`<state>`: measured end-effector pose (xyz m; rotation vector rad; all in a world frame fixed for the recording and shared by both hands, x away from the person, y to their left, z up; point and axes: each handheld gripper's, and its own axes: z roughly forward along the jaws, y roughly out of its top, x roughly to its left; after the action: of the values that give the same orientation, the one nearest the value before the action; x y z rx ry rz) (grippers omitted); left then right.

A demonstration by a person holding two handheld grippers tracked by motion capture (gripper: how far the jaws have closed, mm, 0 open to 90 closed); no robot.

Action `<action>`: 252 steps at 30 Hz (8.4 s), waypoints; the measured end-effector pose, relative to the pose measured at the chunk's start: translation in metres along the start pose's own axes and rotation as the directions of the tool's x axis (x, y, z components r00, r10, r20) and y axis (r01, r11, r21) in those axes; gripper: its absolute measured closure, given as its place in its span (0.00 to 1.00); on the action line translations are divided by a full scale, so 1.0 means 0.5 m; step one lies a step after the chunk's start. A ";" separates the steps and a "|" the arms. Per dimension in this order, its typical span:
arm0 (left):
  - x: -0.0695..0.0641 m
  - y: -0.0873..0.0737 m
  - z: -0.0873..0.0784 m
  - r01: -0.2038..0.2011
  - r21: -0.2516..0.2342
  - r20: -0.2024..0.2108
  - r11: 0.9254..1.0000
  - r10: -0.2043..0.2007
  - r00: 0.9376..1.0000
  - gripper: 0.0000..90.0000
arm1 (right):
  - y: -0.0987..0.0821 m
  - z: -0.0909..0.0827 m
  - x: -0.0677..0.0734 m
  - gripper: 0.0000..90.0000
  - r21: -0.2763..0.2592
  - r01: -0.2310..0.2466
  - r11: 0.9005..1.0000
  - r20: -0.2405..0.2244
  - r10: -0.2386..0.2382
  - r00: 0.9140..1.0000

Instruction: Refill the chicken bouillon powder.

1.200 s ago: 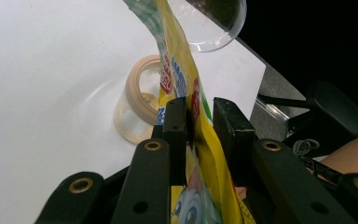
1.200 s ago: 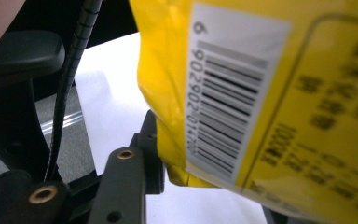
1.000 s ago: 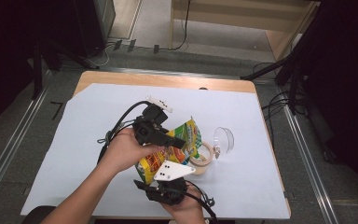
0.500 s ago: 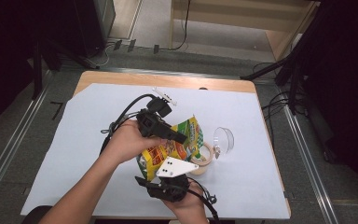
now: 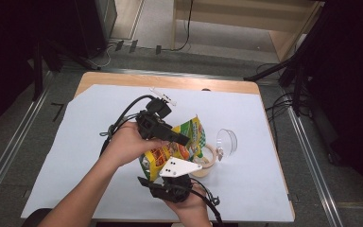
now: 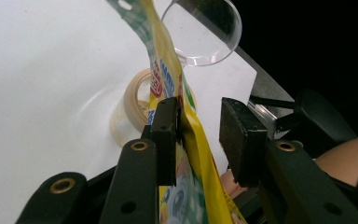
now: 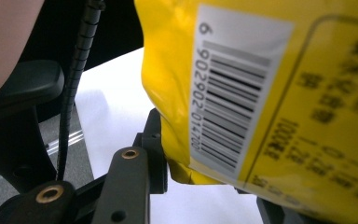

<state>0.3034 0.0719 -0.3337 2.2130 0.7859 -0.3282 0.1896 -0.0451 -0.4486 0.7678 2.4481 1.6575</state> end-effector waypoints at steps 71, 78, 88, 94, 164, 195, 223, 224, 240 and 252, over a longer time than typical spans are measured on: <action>-0.001 0.045 0.003 -0.026 0.015 -0.004 1.000 0.027 1.000 0.92 | 0.028 0.012 -0.020 0.75 -0.021 -0.010 1.000 -0.025 0.009 1.000; -0.005 0.034 -0.001 -0.034 0.009 -0.016 0.999 0.034 0.999 0.92 | 0.026 0.014 -0.016 0.78 -0.014 -0.005 1.000 -0.011 0.005 1.000; -0.011 0.029 -0.006 -0.042 -0.014 -0.033 0.999 0.042 0.999 0.91 | 0.024 0.014 -0.015 0.78 -0.014 0.005 1.000 -0.002 -0.005 1.000; -0.016 0.028 -0.008 -0.051 -0.021 -0.039 0.998 0.050 0.998 0.90 | 0.025 0.011 -0.017 0.79 -0.017 -0.005 1.000 -0.004 0.005 1.000; -0.012 0.025 -0.019 -0.057 -0.050 -0.068 0.997 0.053 0.996 0.90 | 0.031 0.026 -0.029 0.79 -0.015 0.011 1.000 -0.020 -0.011 1.000; -0.004 0.044 -0.015 -0.048 -0.036 -0.056 0.998 0.046 0.997 0.90 | 0.043 0.019 -0.033 0.80 -0.021 -0.038 0.999 -0.051 0.037 0.998; -0.006 0.038 -0.017 -0.054 -0.055 -0.061 0.997 0.051 0.997 0.90 | 0.042 0.021 -0.035 0.80 -0.011 -0.014 1.000 -0.038 0.014 0.999; -0.006 0.038 -0.018 -0.056 -0.055 -0.061 0.997 0.052 0.997 0.90 | 0.042 0.021 -0.035 0.80 -0.011 -0.014 1.000 -0.038 0.013 0.999; -0.006 0.038 -0.016 -0.058 -0.058 -0.060 0.997 0.054 0.997 0.90 | 0.041 0.021 -0.036 0.80 -0.009 -0.011 1.000 -0.034 0.011 0.999; -0.006 0.038 -0.017 -0.058 -0.059 -0.059 0.997 0.055 0.997 0.90 | 0.042 0.020 -0.035 0.80 -0.010 -0.010 1.000 -0.034 0.010 0.999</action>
<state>0.3129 0.0666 -0.3157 2.1915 0.7526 -0.2119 0.2155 -0.0384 -0.4377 0.7581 2.4606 1.6992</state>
